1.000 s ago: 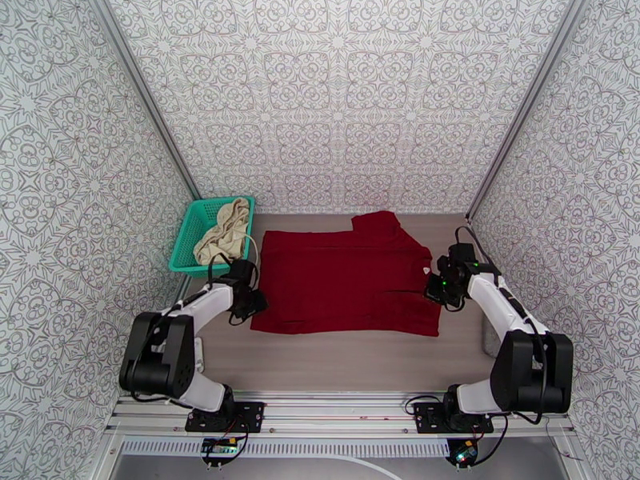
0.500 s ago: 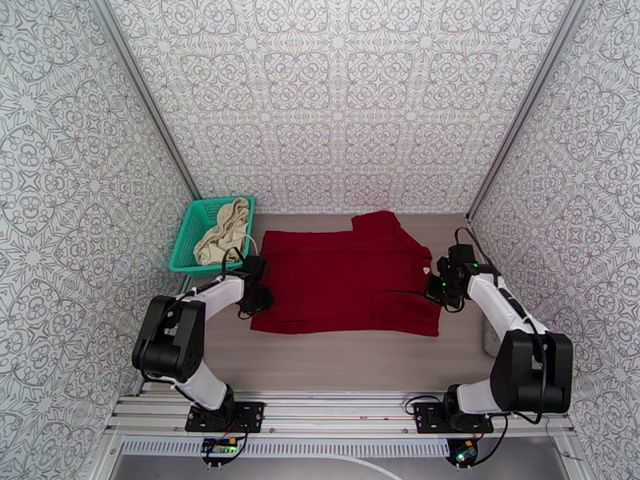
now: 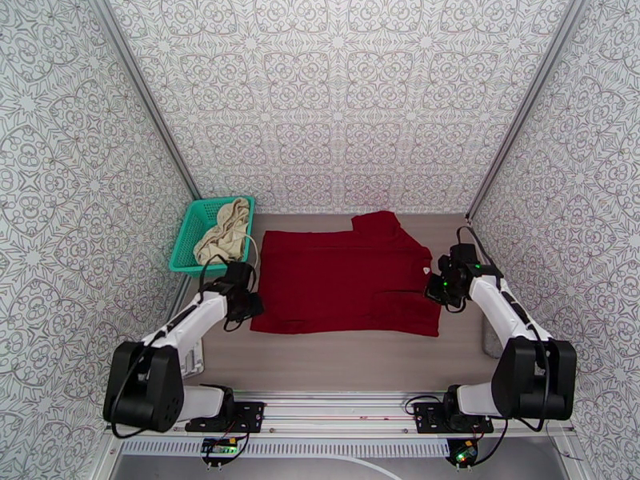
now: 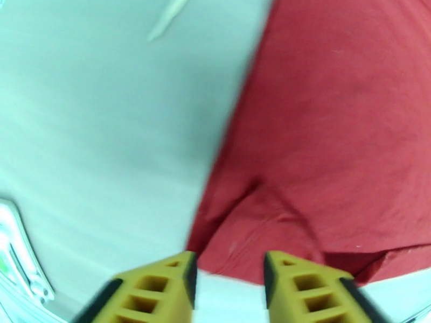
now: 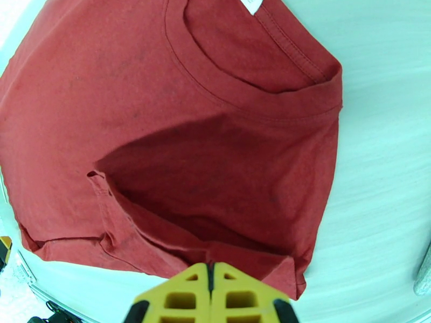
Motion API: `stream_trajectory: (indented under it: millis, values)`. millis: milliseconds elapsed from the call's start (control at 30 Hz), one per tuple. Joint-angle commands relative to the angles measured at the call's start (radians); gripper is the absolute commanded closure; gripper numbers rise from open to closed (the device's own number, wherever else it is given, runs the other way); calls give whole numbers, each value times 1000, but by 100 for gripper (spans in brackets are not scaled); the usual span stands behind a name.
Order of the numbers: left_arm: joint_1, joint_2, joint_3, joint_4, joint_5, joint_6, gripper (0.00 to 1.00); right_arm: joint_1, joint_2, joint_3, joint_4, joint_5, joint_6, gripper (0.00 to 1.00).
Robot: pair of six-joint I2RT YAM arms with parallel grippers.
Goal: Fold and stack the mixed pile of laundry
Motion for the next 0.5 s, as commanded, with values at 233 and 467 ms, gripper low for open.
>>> stream_trajectory:
  millis: [233, 467]
  values:
    - [13, 11, -107, 125, 147, -75, 51, 6, -28, -20, -19, -16, -1, 100]
    - [9, -5, -15, 66, 86, -47, 52, 6, -44, -25, -20, -13, -3, 100]
